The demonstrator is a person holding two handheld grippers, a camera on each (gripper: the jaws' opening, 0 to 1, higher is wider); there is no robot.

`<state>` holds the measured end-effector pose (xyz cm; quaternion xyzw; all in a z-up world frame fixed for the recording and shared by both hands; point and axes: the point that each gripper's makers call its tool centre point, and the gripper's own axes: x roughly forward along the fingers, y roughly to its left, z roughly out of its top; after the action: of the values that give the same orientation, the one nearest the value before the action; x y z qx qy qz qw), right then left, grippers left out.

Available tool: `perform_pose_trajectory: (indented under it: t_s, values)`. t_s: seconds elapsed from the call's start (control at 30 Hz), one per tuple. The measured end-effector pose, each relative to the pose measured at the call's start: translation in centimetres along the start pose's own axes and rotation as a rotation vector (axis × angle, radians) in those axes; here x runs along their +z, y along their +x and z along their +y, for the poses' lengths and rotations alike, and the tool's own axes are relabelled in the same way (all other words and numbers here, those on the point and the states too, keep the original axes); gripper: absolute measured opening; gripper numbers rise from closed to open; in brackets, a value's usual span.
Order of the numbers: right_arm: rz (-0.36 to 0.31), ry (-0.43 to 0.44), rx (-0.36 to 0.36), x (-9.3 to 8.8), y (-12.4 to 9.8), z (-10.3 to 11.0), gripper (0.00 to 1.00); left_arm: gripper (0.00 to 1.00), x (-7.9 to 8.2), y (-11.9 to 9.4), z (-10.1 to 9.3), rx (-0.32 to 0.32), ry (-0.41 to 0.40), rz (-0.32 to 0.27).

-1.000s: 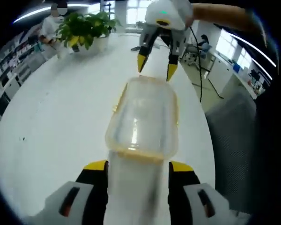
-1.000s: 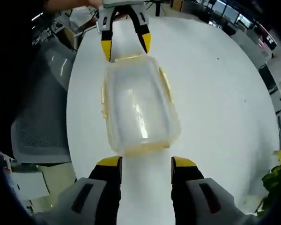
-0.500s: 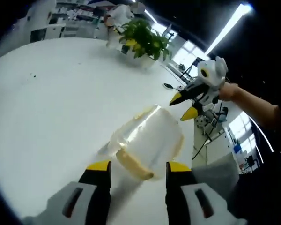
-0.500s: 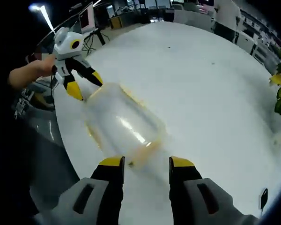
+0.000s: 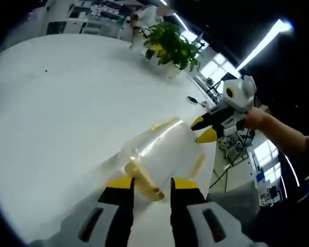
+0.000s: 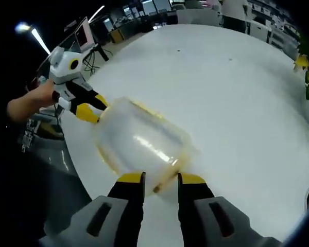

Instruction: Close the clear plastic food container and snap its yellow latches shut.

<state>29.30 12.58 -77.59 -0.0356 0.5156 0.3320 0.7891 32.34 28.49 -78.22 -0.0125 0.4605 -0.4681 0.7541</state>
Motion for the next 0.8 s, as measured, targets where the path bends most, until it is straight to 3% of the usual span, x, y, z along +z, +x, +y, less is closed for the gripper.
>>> perform_pose_trajectory:
  t_s: [0.03, 0.27, 0.37, 0.43, 0.57, 0.8]
  values:
    - [0.003, -0.006, 0.003, -0.02, 0.02, 0.02, 0.21, 0.15, 0.2, 0.08, -0.53, -0.019, -0.038, -0.013]
    - [0.004, -0.071, 0.034, -0.1, 0.12, 0.16, 0.19, 0.14, 0.09, 0.05, -0.76, -0.001, -0.017, -0.01]
    - [0.012, 0.009, 0.08, -0.46, 0.01, 0.5, 0.17, 0.13, 0.37, 0.53, -0.77, 0.016, -0.024, -0.011]
    - [-0.003, -0.009, 0.085, -0.05, 0.05, 0.26, 0.16, 0.13, 0.32, 0.5, -0.61, 0.02, 0.003, 0.019]
    - [0.046, -0.01, 0.072, 0.01, 0.13, 0.44, 0.17, 0.13, 0.26, 0.45, -0.8, 0.012, -0.002, 0.023]
    - [0.066, -0.002, 0.072, -0.13, 0.24, 0.21, 0.19, 0.15, 0.13, 0.53, -1.08, 0.016, -0.021, 0.018]
